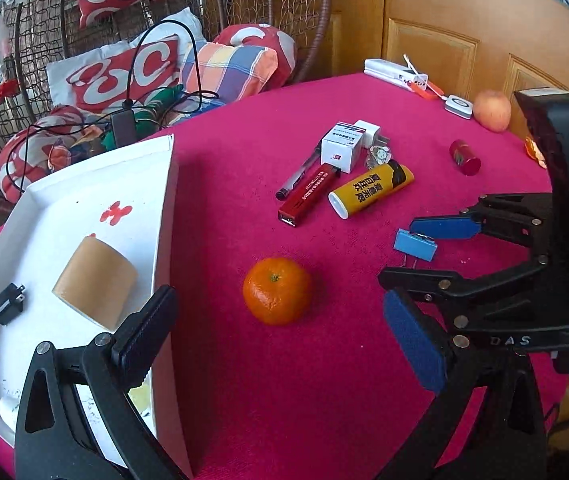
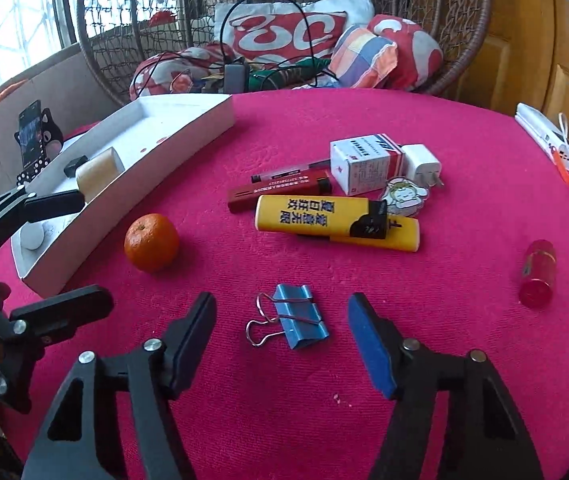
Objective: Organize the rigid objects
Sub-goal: 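Close the left gripper on the orange while the right grasps the blue binder clip, then carry the orange in the left gripper and binder clip in the right over the white tray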
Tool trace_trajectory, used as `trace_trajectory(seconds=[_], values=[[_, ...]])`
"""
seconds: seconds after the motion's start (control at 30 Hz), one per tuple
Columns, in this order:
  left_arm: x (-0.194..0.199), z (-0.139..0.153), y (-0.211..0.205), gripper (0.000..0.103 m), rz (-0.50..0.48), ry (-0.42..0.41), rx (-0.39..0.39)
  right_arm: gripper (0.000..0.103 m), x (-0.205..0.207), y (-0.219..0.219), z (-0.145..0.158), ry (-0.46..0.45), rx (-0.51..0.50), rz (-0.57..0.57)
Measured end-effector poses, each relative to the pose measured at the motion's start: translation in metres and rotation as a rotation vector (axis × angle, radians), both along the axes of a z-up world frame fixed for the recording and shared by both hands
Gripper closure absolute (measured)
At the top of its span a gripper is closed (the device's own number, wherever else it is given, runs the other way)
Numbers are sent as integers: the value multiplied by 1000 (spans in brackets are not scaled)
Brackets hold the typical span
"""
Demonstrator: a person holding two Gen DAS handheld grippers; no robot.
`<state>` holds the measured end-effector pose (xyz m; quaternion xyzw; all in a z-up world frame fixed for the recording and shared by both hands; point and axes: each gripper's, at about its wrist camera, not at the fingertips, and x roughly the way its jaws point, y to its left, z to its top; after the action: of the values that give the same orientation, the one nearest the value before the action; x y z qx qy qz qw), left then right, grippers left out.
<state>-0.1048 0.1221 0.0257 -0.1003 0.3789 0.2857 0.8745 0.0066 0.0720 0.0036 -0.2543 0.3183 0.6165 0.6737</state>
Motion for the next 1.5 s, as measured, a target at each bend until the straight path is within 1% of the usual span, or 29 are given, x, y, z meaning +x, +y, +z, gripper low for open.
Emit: trace_trajectory(seconds=[0.03, 0.07, 0.1, 0.17, 0.2, 0.23, 0.3, 0.33, 0.37, 0.43, 0.47, 0.5, 0.6, 0.73, 0.83, 0.93, 1.03, 1.13, 1.17, 1.3, 1.5], values=[[5, -2, 2, 0, 2, 11, -2, 48, -2, -1, 2, -1, 7, 13], [10, -3, 3, 0, 3, 19, -4, 62, -1, -2, 3, 10, 11, 28], [14, -5, 4, 0, -1, 25, -7, 71, -1, -2, 2, 16, 3, 32], [20, -9, 5, 0, -4, 43, -10, 85, 3, -7, 3, 24, 9, 23], [22, -11, 4, 7, -1, 51, -5, 85, 5, -10, 2, 29, 12, 20], [23, -13, 5, 19, 9, 63, -1, 84, 8, -14, 3, 43, 19, 12], [24, -18, 7, 33, 24, 77, -24, 84, 14, -20, 5, 65, 43, -1], [24, -21, 9, 39, 29, 80, -37, 84, 16, -22, 6, 75, 55, -11], [24, -22, 9, 40, 32, 84, -33, 84, 19, -25, 7, 89, 64, -19], [23, -22, 11, 42, 37, 73, -47, 84, 25, -26, 7, 117, 78, -35], [23, -21, 12, 47, 39, 67, -53, 84, 28, -28, 8, 128, 85, -41], [22, -21, 13, 62, 41, 58, -57, 84, 30, -29, 8, 136, 92, -47], [19, -20, 11, 62, 31, 40, -75, 84, 28, -30, 10, 140, 112, -54], [14, -13, -1, 62, 21, 5, -67, 85, 26, -37, 16, 128, 152, -59], [9, 1, -12, 62, 14, -38, -27, 85, 27, -40, 18, 125, 170, -71], [1, 20, -25, 62, 21, -95, 38, 85, 29, -48, 24, 128, 201, -99], [-10, 39, -33, 62, 36, -160, 86, 85, 32, -59, 39, 143, 271, -136], [-23, 59, -39, 62, 56, -218, 144, 85, 36, -74, 60, 193, 365, -157], [-27, 65, -41, 62, 60, -236, 157, 85, 35, -78, 67, 195, 393, -159], [-44, 83, -41, 62, 79, -295, 166, 84, 27, -92, 94, 162, 485, -157], [-66, 93, -40, 62, 100, -338, 167, 84, 12, -97, 113, 112, 535, -146]])
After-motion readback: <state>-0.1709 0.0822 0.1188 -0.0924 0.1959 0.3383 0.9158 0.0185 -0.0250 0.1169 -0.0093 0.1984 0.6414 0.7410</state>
